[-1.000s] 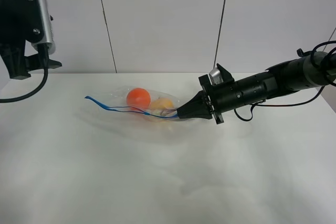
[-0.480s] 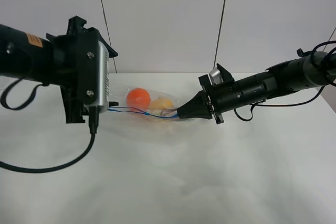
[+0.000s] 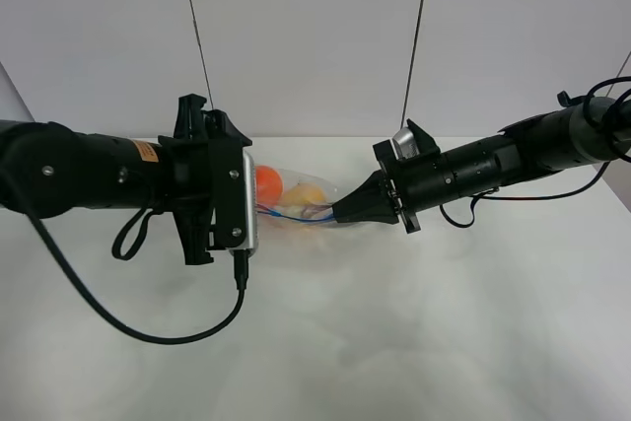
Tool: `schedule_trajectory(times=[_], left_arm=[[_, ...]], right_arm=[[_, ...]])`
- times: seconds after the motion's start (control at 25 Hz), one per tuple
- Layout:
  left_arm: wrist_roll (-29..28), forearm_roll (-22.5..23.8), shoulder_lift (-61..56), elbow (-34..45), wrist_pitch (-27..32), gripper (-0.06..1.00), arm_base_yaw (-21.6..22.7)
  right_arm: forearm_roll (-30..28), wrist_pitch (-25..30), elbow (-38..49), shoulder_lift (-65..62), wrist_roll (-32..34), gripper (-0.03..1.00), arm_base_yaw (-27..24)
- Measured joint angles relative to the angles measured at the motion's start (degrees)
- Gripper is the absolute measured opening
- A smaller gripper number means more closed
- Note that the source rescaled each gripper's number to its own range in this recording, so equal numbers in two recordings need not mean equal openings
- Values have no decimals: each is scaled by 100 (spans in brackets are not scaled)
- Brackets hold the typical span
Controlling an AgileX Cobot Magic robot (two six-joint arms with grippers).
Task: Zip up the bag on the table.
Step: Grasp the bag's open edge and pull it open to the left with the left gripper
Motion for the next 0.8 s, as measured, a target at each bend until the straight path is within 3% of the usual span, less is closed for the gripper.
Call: schedule_trajectory(times=[0.16, 0.48, 0.8], left_arm=[[-9, 0, 406, 0, -289, 100, -52], [-13, 0, 1031, 0, -1073, 99, -580], [-13, 0, 1103, 0, -1146, 56, -600]], right_arm=[[0, 0, 0, 0, 5, 0, 0], [0, 0, 0, 0, 28, 0, 0], [0, -4, 0, 0, 46, 0, 0]])
